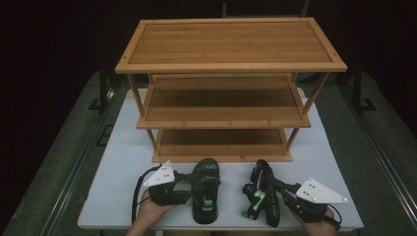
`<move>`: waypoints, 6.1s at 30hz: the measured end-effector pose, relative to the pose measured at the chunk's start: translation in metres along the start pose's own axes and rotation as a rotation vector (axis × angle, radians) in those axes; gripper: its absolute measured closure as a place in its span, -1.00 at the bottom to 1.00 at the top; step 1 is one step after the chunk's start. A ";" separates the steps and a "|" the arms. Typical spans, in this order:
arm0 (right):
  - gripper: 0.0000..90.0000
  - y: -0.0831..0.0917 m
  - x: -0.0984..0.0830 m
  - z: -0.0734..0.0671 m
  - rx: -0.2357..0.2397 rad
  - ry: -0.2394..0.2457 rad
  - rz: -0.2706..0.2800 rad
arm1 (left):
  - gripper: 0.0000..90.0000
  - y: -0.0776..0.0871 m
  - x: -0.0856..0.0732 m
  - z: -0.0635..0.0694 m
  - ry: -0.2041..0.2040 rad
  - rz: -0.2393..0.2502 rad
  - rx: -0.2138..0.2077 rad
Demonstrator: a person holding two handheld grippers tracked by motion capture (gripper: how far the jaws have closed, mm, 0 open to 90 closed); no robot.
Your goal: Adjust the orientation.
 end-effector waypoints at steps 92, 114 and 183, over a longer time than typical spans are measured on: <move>0.72 0.030 -0.029 0.033 -0.118 -0.139 -0.143 | 0.62 0.006 0.005 0.019 -0.039 0.046 0.251; 0.72 0.025 -0.008 0.020 -0.119 -0.166 -0.028 | 0.63 0.016 0.016 0.021 -0.079 0.115 0.286; 0.72 -0.111 0.029 0.021 -0.227 -0.138 -0.038 | 0.61 -0.057 0.037 -0.028 -0.144 0.098 0.399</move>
Point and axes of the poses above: each handheld gripper's, and its own axes: y roughly backward along the jaws, x roughly out of its top, z roughly to its right, the point moved 3 cm from there along -y, roughly forward along the jaws, and after that the axes turned 8 degrees about y, right-handed, at the moved point
